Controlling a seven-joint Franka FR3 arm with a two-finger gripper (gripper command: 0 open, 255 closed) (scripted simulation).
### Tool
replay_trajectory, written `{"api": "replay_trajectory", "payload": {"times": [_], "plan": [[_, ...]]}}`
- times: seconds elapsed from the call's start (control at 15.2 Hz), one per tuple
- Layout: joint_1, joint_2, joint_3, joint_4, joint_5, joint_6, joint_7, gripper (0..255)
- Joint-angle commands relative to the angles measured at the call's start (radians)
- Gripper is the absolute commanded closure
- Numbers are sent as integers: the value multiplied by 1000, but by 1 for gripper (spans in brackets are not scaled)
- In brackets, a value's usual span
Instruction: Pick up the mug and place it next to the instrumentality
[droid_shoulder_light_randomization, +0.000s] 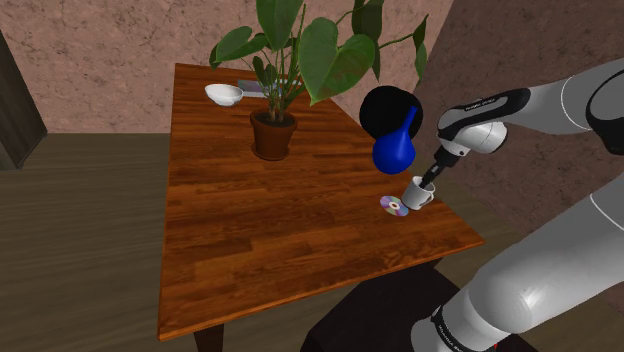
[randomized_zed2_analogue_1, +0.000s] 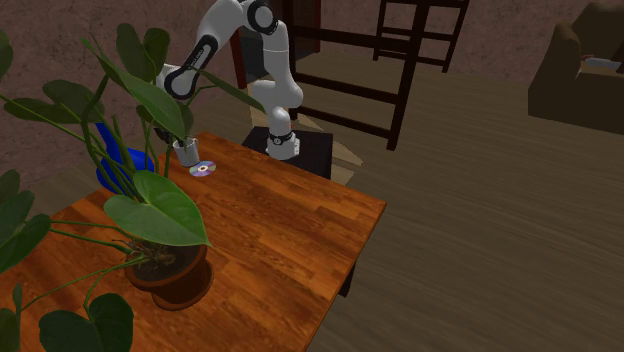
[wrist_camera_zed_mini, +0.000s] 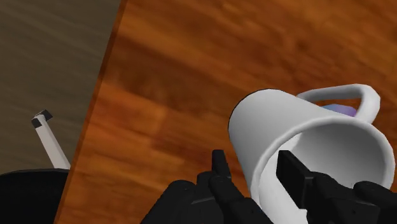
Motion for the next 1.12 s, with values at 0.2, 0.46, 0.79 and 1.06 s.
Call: {"api": "replay_trajectory", "payload": {"times": [0.2, 0.46, 0.79, 1.06], "plan": [[0, 0, 0, 0, 0, 0, 0, 0], [-16, -73, 16, 48, -59, -104, 44, 0], [-21, -89, 21, 62, -70, -132, 52, 0], [-21, -89, 21, 62, -70, -132, 52, 0]]}}
